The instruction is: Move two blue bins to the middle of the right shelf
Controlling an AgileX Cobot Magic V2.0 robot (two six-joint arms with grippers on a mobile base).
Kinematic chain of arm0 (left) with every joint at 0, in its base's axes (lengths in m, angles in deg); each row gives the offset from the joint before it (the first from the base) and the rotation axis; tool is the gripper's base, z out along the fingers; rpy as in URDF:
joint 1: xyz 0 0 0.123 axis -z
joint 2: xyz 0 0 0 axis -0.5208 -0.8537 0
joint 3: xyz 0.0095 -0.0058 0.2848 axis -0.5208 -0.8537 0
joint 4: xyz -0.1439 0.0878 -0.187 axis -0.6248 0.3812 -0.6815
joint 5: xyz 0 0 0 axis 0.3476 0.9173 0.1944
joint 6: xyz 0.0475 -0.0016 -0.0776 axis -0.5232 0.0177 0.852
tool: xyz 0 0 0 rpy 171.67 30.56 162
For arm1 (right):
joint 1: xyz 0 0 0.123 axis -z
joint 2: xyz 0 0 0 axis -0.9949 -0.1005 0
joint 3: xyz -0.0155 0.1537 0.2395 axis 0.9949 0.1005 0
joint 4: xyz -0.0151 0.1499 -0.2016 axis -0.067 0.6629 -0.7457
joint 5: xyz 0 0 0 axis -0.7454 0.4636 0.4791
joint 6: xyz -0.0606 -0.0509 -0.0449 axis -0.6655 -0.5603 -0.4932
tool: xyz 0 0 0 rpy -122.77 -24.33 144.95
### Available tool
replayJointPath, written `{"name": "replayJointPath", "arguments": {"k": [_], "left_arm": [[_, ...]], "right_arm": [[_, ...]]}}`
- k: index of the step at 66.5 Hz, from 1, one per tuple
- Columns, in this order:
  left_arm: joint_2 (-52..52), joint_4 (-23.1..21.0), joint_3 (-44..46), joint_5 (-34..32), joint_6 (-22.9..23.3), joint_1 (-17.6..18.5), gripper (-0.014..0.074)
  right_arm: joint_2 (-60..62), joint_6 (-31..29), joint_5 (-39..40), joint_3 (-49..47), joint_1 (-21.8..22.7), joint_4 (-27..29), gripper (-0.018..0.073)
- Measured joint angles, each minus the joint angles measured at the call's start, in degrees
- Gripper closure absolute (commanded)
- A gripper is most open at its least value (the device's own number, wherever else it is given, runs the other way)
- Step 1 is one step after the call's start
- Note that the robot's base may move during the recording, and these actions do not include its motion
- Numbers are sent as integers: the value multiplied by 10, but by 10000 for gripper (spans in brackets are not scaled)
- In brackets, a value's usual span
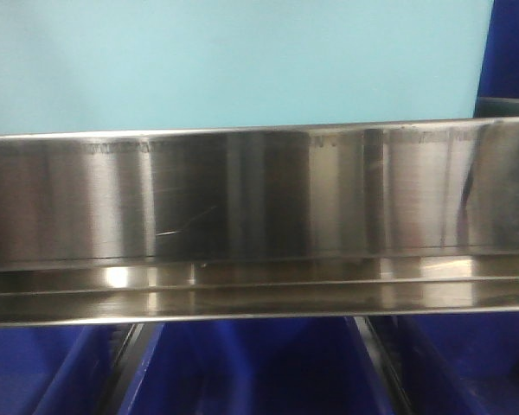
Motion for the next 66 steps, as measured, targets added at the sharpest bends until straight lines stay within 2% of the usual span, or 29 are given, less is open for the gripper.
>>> {"name": "replayJointPath", "arguments": {"k": [21, 26, 31, 36, 41, 43, 44, 47, 52, 57, 66], "left_arm": [[0, -1, 0, 0, 0, 0, 708], [0, -1, 0, 0, 0, 0, 708], [1, -2, 0, 0, 0, 0, 691], [2, -1, 0, 0, 0, 0, 615], [2, -4, 1, 0, 0, 0, 510], [2, -4, 3, 5, 0, 0, 437], [2, -6, 4, 8, 0, 0, 363], [2, -21, 7, 11, 0, 0, 260], [2, -39, 9, 11, 0, 2, 148], [1, -52, 9, 7, 1, 3, 106], [1, -60, 9, 6, 7, 3, 122]], "right_arm": [[2, 0, 1, 1, -1, -1, 715], [3, 0, 1, 2, -1, -1, 638], [7, 0, 1, 4, -1, -1, 507], [10, 0, 0, 5, -2, 5, 368], [10, 0, 6, 6, -5, 15, 279], [10, 0, 9, 6, -6, 18, 249], [10, 0, 12, 6, -7, 21, 234], [12, -1, 16, 6, -8, 29, 228], [13, -1, 16, 6, -8, 36, 228], [15, -1, 16, 6, -8, 38, 228], [16, -1, 16, 6, -9, 42, 228]]}}
